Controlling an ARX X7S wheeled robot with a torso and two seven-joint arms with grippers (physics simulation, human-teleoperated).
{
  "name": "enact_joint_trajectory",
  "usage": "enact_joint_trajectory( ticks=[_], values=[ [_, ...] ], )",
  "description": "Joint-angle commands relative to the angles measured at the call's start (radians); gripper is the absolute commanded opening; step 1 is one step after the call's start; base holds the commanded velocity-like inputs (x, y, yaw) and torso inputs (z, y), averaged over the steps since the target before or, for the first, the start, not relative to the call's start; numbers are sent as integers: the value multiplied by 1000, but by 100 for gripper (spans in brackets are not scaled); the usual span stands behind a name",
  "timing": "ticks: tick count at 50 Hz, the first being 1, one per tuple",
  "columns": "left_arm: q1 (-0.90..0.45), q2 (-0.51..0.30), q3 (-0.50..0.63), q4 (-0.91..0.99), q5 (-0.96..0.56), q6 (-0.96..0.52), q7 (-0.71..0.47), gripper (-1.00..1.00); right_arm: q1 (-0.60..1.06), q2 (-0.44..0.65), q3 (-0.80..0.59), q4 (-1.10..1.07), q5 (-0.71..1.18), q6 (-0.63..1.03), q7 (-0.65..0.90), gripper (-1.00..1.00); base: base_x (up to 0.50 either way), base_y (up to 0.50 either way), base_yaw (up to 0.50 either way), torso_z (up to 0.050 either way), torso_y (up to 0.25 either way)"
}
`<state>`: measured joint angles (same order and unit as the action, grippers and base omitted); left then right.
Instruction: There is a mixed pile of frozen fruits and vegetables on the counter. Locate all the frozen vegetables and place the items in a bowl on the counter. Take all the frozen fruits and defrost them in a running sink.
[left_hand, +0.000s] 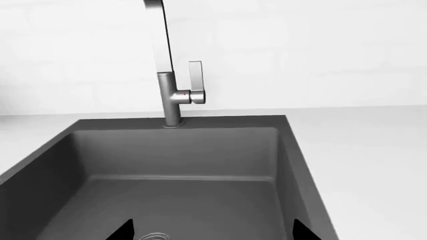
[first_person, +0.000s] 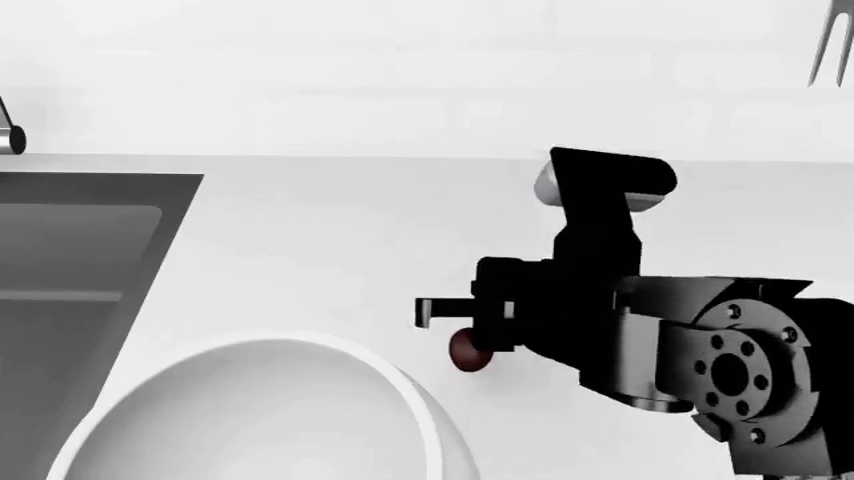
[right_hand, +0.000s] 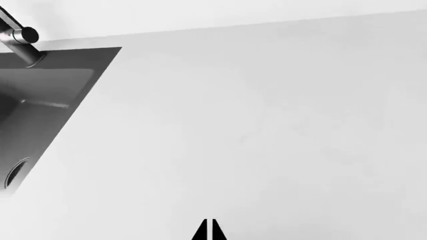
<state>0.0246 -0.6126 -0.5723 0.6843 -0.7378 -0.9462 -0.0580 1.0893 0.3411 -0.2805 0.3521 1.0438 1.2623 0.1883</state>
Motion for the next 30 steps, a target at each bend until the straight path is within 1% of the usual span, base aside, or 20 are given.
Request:
enact_joint_trajectory(
  ticks=[1, 4, 5, 6, 9, 10, 11, 12, 13, 14, 16, 18, 24, 26, 27, 29, 30],
  values=[
    [-59, 15, 37, -8, 18, -17, -21, 100, -13, 15, 92, -134, 25, -14, 40, -100, 0, 0, 0, 0, 0],
    [-58, 13, 29, -1, 12, -22, -24, 100, -29, 53, 107, -242, 40, -17, 50, -100, 0, 0, 0, 0, 0],
    [-57, 11, 24, 4, 8, -26, -25, 100, -44, 86, 82, -320, 30, -32, 15, -100, 0, 0, 0, 0, 0],
    [-50, 8, 11, 7, 1, -28, -20, 100, -58, 106, 83, -381, 20, -45, 29, -100, 0, 0, 0, 0, 0],
    [-52, 5, 8, 10, -2, -32, -23, 100, -97, 142, 137, -508, 66, -51, 50, -100, 0, 0, 0, 0, 0],
    [-62, 8, 17, 10, -2, -34, -30, 100, -123, 165, 150, -581, 61, -68, 64, -100, 0, 0, 0, 0, 0],
    [-65, 9, 20, 10, -2, -35, -32, 100, -136, 178, 149, -613, 48, -78, 74, -100, 0, 0, 0, 0, 0],
    [-66, 9, 20, 14, -6, -37, -33, 100, -172, 224, 111, -699, -47, -147, 71, -100, 0, 0, 0, 0, 0],
    [-69, 10, 25, 15, -7, -37, -34, 100, -206, 227, 163, -734, -19, -155, 102, -100, 0, 0, 0, 0, 0],
    [-62, 9, 17, 17, -10, -37, -30, 100, -216, 233, 170, -752, -21, -160, 110, -100, 0, 0, 0, 0, 0],
    [-76, 11, 34, 17, -9, -41, -40, 100, -264, 257, 217, -827, -25, -186, 149, -100, 0, 0, 0, 0, 0],
    [-72, 6, 15, 22, -22, -46, -33, 100, -320, 285, 273, -902, -11, -203, 177, -100, 0, 0, 0, 0, 0],
    [-108, 1, 36, 36, -38, -71, -57, 100, -464, 345, 331, -995, -46, -277, 146, -100, 0, 0, 0, 0, 0],
    [-83, -1, 8, 47, -48, -68, -43, 100, -512, 360, 376, -1013, -51, -319, 124, -100, 0, 0, 0, 0, 0],
    [-92, 0, 18, 46, -48, -71, -49, 100, -529, 365, 391, -1022, -65, -342, 116, -100, 0, 0, 0, 0, 0],
    [-93, -4, 18, 60, -55, -81, -56, 100, -554, 389, 405, -1033, -61, -337, 108, -100, 0, 0, 0, 0, 0],
    [-79, -2, -11, 79, -76, -90, -52, 100, -573, 395, 445, -1034, -25, -331, 116, -100, 0, 0, 0, 0, 0]
  ],
)
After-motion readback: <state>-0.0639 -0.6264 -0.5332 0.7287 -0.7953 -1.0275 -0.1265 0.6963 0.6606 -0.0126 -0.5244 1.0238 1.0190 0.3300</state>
